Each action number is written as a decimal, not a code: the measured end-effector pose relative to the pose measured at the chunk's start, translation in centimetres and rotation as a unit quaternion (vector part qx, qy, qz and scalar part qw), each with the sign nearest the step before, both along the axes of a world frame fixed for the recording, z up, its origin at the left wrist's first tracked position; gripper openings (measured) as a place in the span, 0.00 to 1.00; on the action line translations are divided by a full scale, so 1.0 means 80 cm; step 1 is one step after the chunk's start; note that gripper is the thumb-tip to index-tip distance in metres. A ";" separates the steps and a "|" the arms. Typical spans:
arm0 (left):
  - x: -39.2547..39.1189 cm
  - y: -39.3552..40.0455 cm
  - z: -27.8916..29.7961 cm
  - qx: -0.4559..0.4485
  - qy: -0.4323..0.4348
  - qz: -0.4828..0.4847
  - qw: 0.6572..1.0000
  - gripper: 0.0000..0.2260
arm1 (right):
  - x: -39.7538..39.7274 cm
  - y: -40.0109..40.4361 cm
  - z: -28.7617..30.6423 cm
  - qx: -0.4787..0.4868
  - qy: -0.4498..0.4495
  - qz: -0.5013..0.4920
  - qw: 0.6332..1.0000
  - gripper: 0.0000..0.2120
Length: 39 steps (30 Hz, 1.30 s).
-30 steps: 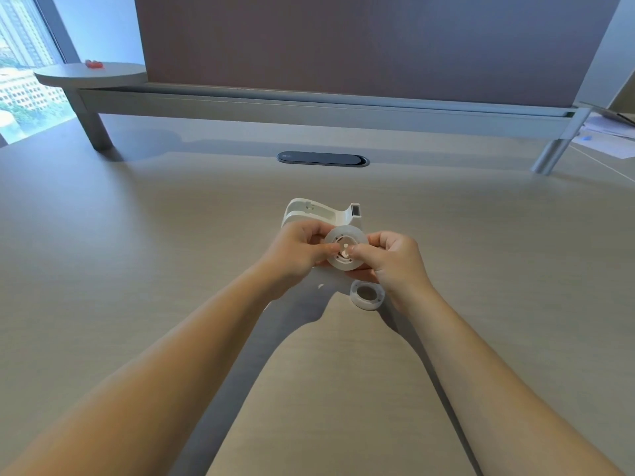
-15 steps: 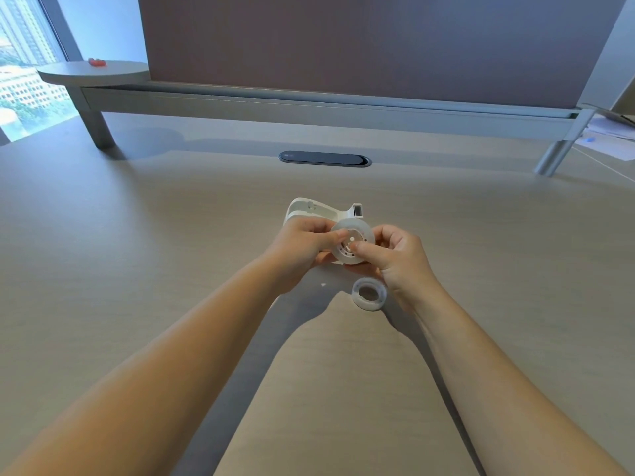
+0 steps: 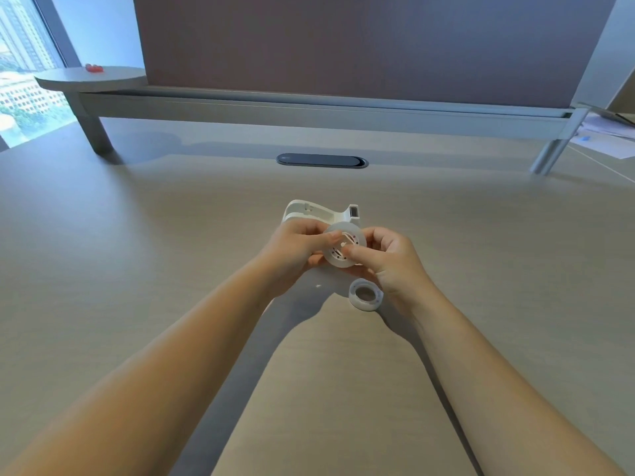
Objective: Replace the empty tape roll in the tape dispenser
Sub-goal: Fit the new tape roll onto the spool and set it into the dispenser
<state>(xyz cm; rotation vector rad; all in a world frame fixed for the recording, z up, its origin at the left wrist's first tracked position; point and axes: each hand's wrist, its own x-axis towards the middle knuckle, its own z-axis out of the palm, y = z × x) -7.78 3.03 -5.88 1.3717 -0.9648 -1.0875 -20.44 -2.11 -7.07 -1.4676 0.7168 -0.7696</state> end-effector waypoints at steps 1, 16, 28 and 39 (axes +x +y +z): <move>0.002 0.002 -0.001 -0.005 0.018 -0.012 1.000 0.05 | -0.001 -0.001 0.000 0.016 -0.009 0.008 1.000 0.03; 0.004 0.009 -0.007 -0.038 0.018 -0.025 0.999 0.08 | 0.000 -0.003 0.004 0.010 -0.014 0.007 1.000 0.06; 0.007 0.005 -0.009 -0.062 -0.013 0.001 0.998 0.07 | 0.001 0.000 0.005 0.028 -0.039 -0.017 0.999 0.07; 0.018 0.008 -0.001 -0.074 -0.020 0.010 0.997 0.05 | 0.011 0.000 0.006 0.047 -0.073 0.011 0.996 0.05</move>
